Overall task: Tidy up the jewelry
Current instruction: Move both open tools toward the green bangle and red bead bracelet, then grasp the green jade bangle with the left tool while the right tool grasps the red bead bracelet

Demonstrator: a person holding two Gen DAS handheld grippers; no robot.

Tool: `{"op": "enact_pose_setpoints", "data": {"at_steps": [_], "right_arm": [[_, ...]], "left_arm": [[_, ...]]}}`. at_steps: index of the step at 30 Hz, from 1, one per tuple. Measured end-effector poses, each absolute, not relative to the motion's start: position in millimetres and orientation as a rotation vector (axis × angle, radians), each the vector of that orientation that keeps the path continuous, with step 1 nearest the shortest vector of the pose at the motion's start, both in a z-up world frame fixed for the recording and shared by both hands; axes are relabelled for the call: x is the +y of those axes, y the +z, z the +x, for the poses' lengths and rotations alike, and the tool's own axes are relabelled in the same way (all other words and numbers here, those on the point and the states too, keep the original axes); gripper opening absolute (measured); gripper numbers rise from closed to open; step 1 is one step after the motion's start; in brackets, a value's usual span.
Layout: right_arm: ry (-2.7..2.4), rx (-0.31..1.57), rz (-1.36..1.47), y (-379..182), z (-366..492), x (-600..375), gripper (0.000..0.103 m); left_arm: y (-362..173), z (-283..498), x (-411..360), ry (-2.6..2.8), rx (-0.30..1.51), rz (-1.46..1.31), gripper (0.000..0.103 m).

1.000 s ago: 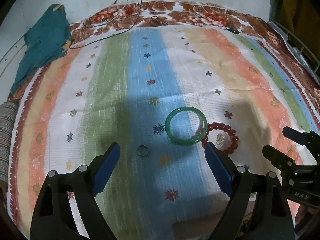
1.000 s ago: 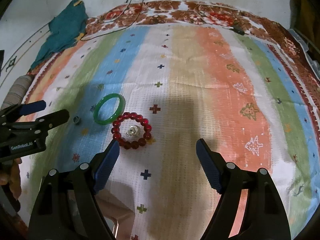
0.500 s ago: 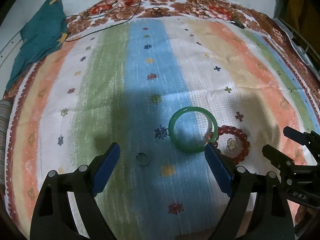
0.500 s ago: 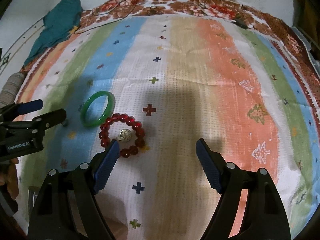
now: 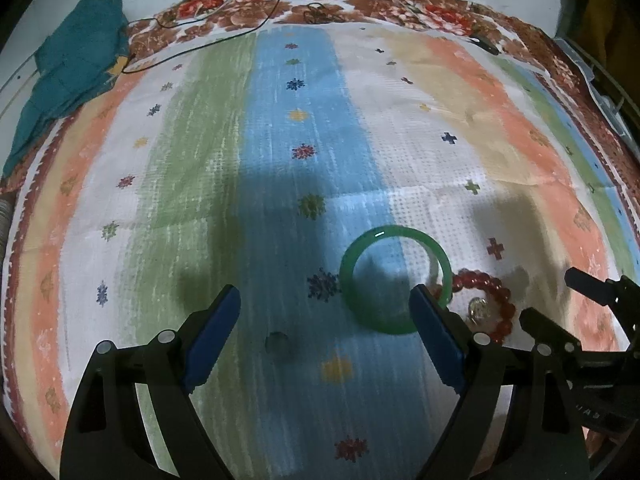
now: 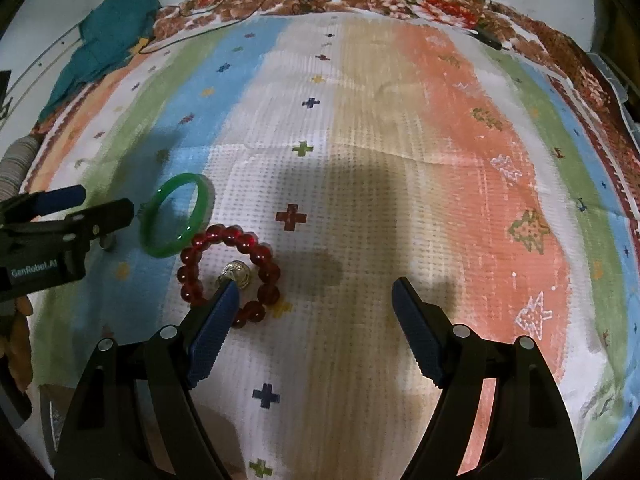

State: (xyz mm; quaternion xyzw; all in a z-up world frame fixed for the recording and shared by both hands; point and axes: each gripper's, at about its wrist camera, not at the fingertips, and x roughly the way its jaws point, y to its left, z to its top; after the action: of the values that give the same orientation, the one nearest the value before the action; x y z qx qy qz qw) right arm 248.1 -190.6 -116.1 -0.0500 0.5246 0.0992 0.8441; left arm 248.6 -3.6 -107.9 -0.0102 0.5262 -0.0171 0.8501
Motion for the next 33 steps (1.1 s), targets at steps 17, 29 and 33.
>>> {"op": "enact_pose_setpoints", "data": {"at_steps": [17, 29, 33], "right_arm": [[0.217, 1.148, -0.124, -141, 265, -185, 0.073], [0.245, 1.146, -0.137, -141, 270, -175, 0.045], [0.266, 1.146, -0.118, -142, 268, -176, 0.031]], "left_arm": [[-135, 272, -2, -0.016, 1.148, 0.006, 0.083], [-145, 272, -10, -0.055, 1.141, 0.036, 0.044], [-146, 271, -15, -0.073, 1.135, 0.054, 0.027]]}}
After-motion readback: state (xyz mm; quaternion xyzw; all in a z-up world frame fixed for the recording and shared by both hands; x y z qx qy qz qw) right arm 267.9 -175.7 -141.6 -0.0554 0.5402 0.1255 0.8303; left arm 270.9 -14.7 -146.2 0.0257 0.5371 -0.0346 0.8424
